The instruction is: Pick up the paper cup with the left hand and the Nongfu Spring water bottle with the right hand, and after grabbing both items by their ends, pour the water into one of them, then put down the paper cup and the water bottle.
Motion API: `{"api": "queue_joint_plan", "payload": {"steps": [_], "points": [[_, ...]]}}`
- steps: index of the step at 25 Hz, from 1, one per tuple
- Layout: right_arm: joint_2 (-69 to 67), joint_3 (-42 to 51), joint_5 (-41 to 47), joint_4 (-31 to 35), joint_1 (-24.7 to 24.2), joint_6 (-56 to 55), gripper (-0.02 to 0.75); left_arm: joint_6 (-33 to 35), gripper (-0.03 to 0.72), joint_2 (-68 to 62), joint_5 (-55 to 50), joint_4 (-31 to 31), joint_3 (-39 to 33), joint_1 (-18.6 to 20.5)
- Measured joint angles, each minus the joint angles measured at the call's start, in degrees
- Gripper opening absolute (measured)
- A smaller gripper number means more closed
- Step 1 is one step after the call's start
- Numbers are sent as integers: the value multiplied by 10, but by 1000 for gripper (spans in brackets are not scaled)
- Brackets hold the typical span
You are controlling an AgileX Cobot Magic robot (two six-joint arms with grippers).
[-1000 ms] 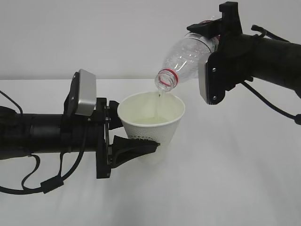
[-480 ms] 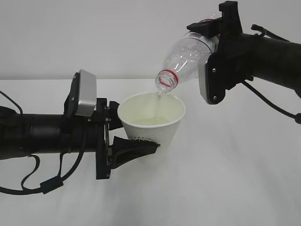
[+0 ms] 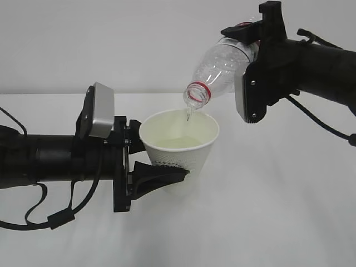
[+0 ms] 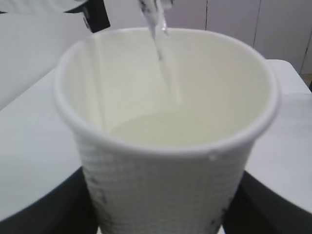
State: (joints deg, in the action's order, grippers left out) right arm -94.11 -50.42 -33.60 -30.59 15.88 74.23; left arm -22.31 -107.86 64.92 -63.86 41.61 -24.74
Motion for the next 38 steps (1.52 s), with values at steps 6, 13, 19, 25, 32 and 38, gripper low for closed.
{"api": "queue_joint_plan", "payload": {"steps": [6, 13, 19, 25, 32, 38], "points": [[0, 0, -1, 0, 0, 0, 458, 0, 489, 0, 0, 0, 0, 0], [0, 0, -1, 1, 0, 0, 458, 0, 489, 0, 0, 0, 0, 0], [0, 0, -1, 1, 0, 0, 458, 0, 489, 0, -1, 0, 0, 0], [0, 0, -1, 1, 0, -6, 458, 0, 489, 0, -1, 1, 0, 0], [0, 0, -1, 1, 0, -32, 458, 0, 489, 0, -3, 1, 0, 0], [0, 0, -1, 1, 0, -60, 458, 0, 489, 0, -3, 1, 0, 0]]}}
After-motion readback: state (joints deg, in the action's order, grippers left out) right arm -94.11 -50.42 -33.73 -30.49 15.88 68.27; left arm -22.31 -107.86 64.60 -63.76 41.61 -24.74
